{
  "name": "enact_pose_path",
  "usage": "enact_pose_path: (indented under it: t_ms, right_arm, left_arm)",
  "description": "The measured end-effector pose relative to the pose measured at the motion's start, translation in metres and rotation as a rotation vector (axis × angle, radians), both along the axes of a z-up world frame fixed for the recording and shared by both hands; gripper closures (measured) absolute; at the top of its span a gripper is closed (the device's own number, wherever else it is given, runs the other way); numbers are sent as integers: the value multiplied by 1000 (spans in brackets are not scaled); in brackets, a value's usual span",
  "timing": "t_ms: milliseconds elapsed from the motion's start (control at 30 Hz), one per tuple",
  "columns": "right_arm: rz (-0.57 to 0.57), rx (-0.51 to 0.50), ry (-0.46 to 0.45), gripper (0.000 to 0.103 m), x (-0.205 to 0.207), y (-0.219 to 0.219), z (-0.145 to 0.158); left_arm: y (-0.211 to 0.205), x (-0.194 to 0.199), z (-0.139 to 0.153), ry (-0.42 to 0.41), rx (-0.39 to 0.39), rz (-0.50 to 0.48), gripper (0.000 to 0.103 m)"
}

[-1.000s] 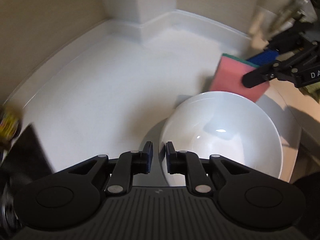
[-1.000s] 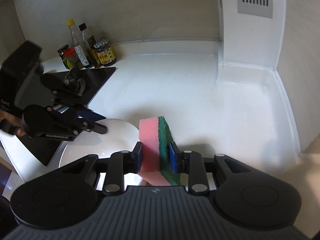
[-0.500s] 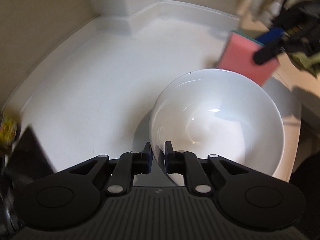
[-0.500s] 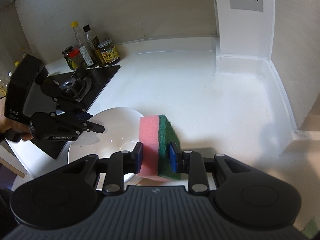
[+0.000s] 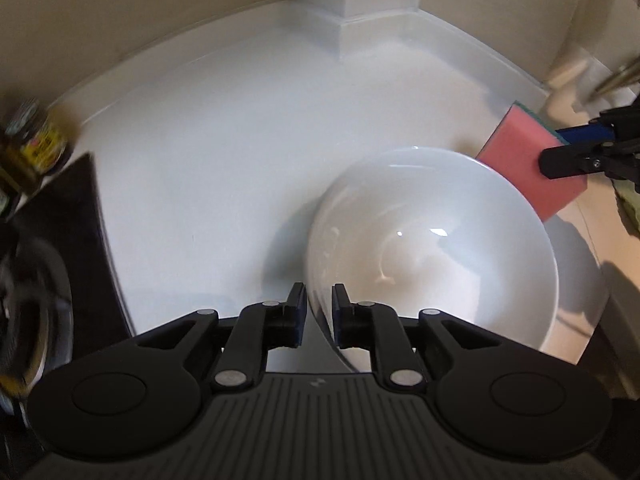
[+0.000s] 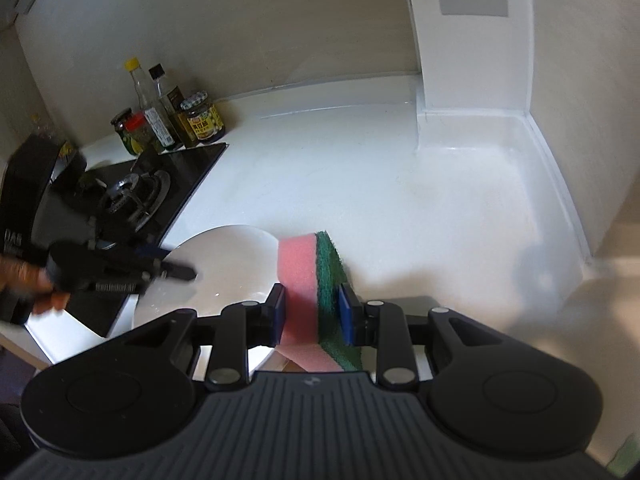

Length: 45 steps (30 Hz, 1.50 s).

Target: Clean bowl

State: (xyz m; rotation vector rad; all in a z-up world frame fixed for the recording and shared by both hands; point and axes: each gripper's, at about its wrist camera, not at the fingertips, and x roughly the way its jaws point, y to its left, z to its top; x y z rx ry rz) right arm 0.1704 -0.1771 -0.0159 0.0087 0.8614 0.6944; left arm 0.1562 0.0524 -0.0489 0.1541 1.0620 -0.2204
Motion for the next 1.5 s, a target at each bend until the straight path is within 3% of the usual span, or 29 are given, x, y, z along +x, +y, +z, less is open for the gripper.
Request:
enact_pose_path:
  t_ms: [100,400,467,567,667,800,900,1067,1133,1200,1267,1333,1500]
  right_arm:
    - [13,-16,1,79,-1,-1,2]
    - [41,-70,-19,79,21,9,5]
    - [36,-69,-19,79,23,10,4]
    - [27,-59,-17,79,24,9,3]
    - [8,-38,-12,79,19,5,2]
    - [-28,-10,-10,79,8,3,-1]
    - [-39,-16,-24,79,0,4,-1]
    - [36,-64,-17,79,6,5,4]
    - [46,-51,-1,79,16,4,4]
    - [46,-64,-12,79,23,9,4]
    - [45,-78,-28,79,26,14,4]
    - [39,-77,-31,79,26,16,3]
    - [11,-27,-10,79,21,7,1]
  left_arm:
    - [-1,0,-1,-22,8,-54,92]
    - [-16,33,-7,-95,151,-522,88]
    - [-16,37,-7,-108,151,-571,87]
    - [-5,38,-5,-78,53,-409,88]
    - [4,26,-2,-23,-26,-147,87]
    - [-3,2,-5,12,-39,37,88]
    - [-10,-4,-6,-15,15,-3,89]
    - [-19,6,-9,-32,116,-242,87]
    - [-24,10,-9,-33,159,-380,87]
    - [-27,15,-9,-46,154,-501,86]
    - [-26,20,-8,-47,139,-551,86]
    - [-23,24,-7,-38,108,-508,87]
    - [-10,17,2,-5,2,-159,87]
